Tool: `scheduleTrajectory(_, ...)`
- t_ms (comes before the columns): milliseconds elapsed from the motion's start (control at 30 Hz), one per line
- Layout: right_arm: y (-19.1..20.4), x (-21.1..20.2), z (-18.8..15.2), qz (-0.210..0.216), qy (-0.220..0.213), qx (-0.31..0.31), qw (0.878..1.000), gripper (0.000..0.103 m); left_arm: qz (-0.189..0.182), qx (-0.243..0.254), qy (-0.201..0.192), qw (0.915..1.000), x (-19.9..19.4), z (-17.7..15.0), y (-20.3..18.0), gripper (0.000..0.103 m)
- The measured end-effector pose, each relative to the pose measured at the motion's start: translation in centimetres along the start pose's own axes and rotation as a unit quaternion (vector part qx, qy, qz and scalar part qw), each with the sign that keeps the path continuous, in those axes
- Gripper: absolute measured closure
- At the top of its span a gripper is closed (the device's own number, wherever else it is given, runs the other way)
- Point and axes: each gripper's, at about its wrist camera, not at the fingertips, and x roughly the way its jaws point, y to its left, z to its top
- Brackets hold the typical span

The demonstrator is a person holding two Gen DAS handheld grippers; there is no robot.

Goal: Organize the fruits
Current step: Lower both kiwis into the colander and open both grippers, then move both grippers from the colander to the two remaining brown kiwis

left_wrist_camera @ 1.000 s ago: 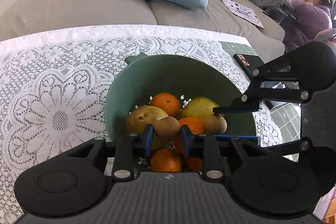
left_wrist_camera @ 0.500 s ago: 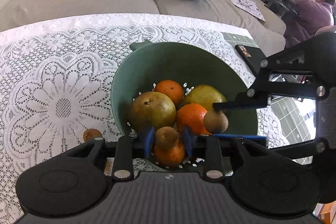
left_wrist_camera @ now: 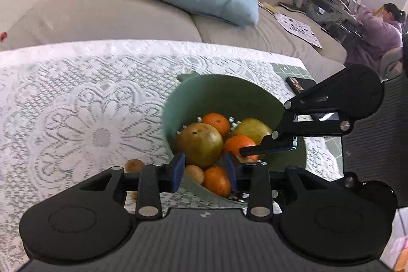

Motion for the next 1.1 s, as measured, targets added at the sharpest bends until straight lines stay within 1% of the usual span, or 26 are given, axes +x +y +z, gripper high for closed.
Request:
scheduleTrajectory(100, -0.4, 0.9, 0.3, 0.000, 0.001, 0.003, 1.000, 0.082, 0.016, -0.001, -0.010, 0.9998, -0.5, -0.2, 0.5, 0.061)
scheduleTrajectory(367, -0.4, 2.6, 0.4, 0.007, 0.013, 0.011, 1.000, 0.083, 0.027, -0.019, -0.005, 0.9994, -0.8, -1.0, 2.0, 0.061)
scheduleTrajectory(533, -0.2, 2.3, 0.4, 0.007, 0.009, 0.012, 1.000, 0.081, 0.027, -0.022, 0.000, 0.9994, -0.7, -1.5, 2.4, 0.061)
scheduleTrajectory(667, -0.2, 1.6, 0.6, -0.006, 0.002, 0.011, 1.000, 0.078, 0.028, -0.024, -0.003, 0.9993, -1.1, -1.9, 2.7, 0.061)
scheduleTrajectory(733, 0.0, 1.0, 0.8, -0.018, -0.007, 0.019, 1.000, 0.075, 0.031, -0.022, -0.009, 0.9992, -1.5, -2.0, 2.9, 0.059)
scheduleTrajectory(800, 0.2, 0.3, 1.0, -0.033, -0.021, 0.036, 0.999, 0.069, 0.035, -0.017, -0.018, 0.9991, -1.9, -2.3, 3.0, 0.058)
scheduleTrajectory(867, 0.5, -0.4, 1.2, -0.039, -0.039, 0.056, 0.997, 0.069, 0.042, -0.012, -0.026, 0.9987, -2.3, -2.5, 3.2, 0.058)
scheduleTrajectory(933, 0.9, -0.9, 1.6, -0.049, -0.052, 0.082, 0.994, 0.064, 0.048, -0.008, -0.034, 0.9983, -2.7, -2.8, 3.4, 0.058)
scheduleTrajectory(1000, 1.5, -1.2, 1.9, -0.057, -0.066, 0.104, 0.991, 0.057, 0.052, -0.006, -0.040, 0.9978, -3.0, -3.0, 3.5, 0.058)
scheduleTrajectory(1067, 2.1, -1.5, 2.0, -0.063, -0.081, 0.128, 0.986, 0.053, 0.058, -0.003, -0.049, 0.9971, -3.4, -3.4, 3.8, 0.058)
scheduleTrajectory(1100, 2.4, -1.7, 2.1, -0.064, -0.089, 0.146, 0.983, 0.053, 0.060, -0.001, -0.054, 0.9967, -3.6, -3.5, 3.9, 0.058)
